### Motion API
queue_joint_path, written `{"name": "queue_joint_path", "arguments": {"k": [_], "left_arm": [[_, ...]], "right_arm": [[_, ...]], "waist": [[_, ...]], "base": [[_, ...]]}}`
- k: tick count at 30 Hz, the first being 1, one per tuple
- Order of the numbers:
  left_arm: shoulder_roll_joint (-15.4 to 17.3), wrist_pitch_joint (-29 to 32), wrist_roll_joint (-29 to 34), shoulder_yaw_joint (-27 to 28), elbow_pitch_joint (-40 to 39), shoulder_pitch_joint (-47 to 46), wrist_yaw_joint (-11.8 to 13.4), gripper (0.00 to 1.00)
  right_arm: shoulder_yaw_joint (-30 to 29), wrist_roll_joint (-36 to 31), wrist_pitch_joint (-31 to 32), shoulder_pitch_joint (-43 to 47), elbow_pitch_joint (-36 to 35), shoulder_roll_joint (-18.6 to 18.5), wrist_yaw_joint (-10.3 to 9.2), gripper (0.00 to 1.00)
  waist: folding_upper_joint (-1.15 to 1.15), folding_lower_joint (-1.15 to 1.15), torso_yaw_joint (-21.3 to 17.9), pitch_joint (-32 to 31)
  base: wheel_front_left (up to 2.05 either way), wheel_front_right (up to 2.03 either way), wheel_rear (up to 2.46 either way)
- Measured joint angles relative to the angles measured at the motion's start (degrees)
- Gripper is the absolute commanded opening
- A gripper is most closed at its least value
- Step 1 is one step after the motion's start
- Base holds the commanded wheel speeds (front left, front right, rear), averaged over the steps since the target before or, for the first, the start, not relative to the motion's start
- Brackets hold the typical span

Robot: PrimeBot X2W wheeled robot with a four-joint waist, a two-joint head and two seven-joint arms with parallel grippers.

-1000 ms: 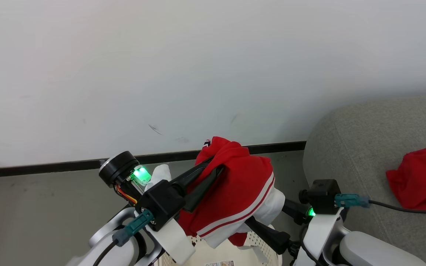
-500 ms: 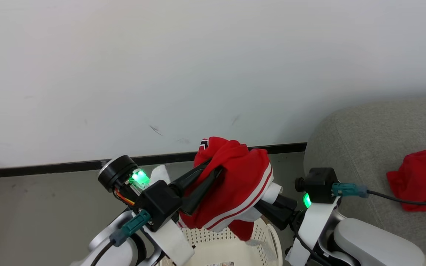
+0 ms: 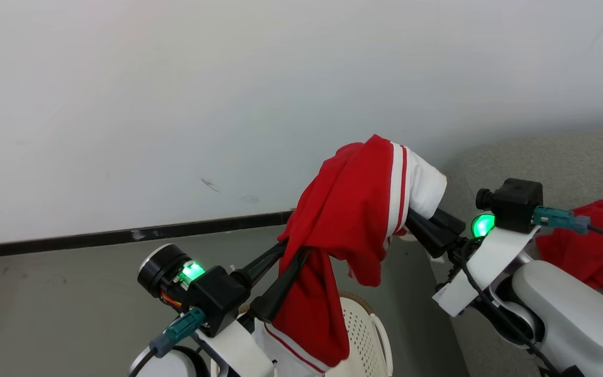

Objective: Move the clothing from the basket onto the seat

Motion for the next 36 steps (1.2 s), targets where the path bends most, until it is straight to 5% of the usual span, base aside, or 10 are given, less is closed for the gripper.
{"name": "queue_joint_path", "arguments": {"k": [4,20,36], "left_arm": [[-0.5,-0.5,-0.6,0.0,0.7,1.3,0.4,1.00],[-1.7,-4.0,-1.5,0.7,2.4,4.3,2.1,1.00],[-3.3,-5.7,-2.9,-2.6,5.1,5.2,0.7,1.00]], "right_arm": [[-3.7,-1.2,0.0,0.0,-0.5,0.0,0.00,0.00],[-14.7,-5.4,0.0,5.0,-4.3,-0.6,0.00,0.00],[-23.8,-9.4,0.0,14.3,-8.1,-1.9,0.00,0.00]], "waist": [[0.00,0.00,-0.7,0.1],[0.00,0.00,-3.9,0.5],[0.00,0.00,-9.2,0.4]], "base": [[0.00,0.00,0.00],[0.00,0.00,0.00],[0.00,0.00,0.00]]}}
